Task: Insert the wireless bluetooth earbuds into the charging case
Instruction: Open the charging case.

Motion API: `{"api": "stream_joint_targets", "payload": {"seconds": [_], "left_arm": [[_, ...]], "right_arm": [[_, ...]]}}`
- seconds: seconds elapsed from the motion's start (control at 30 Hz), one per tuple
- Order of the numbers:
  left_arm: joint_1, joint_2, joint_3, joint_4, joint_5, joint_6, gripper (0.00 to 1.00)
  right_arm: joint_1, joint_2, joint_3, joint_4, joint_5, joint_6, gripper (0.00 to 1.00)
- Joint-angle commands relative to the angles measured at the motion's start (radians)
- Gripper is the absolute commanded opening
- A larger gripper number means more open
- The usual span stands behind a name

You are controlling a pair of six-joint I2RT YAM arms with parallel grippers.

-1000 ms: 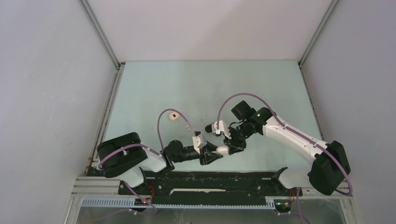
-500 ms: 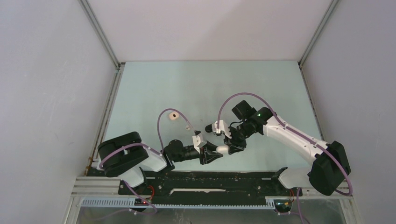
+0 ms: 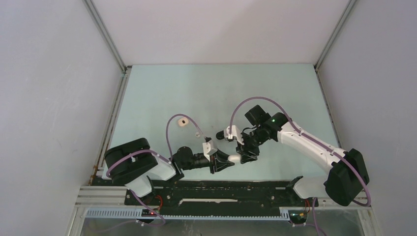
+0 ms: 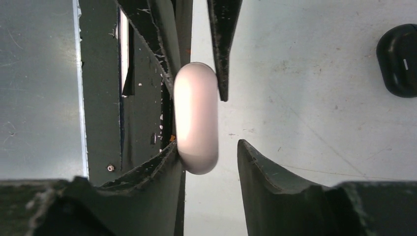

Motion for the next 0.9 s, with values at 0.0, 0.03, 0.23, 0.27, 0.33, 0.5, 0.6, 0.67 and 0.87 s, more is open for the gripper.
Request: {"api": "stream_joint_targets", "payload": {"seconds": [0.0, 0.03, 0.23, 0.27, 0.33, 0.5, 0.6, 0.67, 0.87], "left_arm": [[0.000, -0.012, 0.015, 0.051, 0.036, 0.038, 0.00], [-0.001, -0.020, 0.011, 0.045, 0.034, 0.051, 0.00], [-0.018, -0.060, -0.005, 0.017, 0.035, 0.117, 0.00], [-0.022, -0.064, -0.006, 0.017, 0.037, 0.122, 0.00], [-0.027, -0.066, -0.006, 0.015, 0.038, 0.129, 0.00], [-0.035, -0.074, 0.002, -0.016, 0.039, 0.145, 0.00], [-0.035, -0.079, -0.001, -0.017, 0.033, 0.144, 0.00], [-0.035, -0.077, 0.001, -0.019, 0.019, 0.135, 0.00], [-0.031, -0.089, -0.010, -0.010, -0.019, 0.119, 0.00]], "right_arm": [[-0.031, -0.035, 0.039, 0.034, -0.078, 0.036, 0.51], [-0.043, -0.038, 0.039, 0.035, -0.101, 0.041, 0.52], [-0.109, -0.010, 0.080, -0.019, -0.206, 0.046, 0.53], [-0.119, -0.005, 0.085, -0.022, -0.214, 0.049, 0.53], [-0.136, 0.006, 0.096, -0.027, -0.230, 0.058, 0.53], [-0.190, 0.023, 0.132, -0.072, -0.325, 0.054, 0.53], [-0.218, 0.019, 0.135, -0.073, -0.345, 0.059, 0.53], [-0.240, 0.015, 0.142, -0.108, -0.388, 0.033, 0.53], [-0.438, -0.096, 0.165, -0.054, -0.395, 0.034, 0.59]]}}
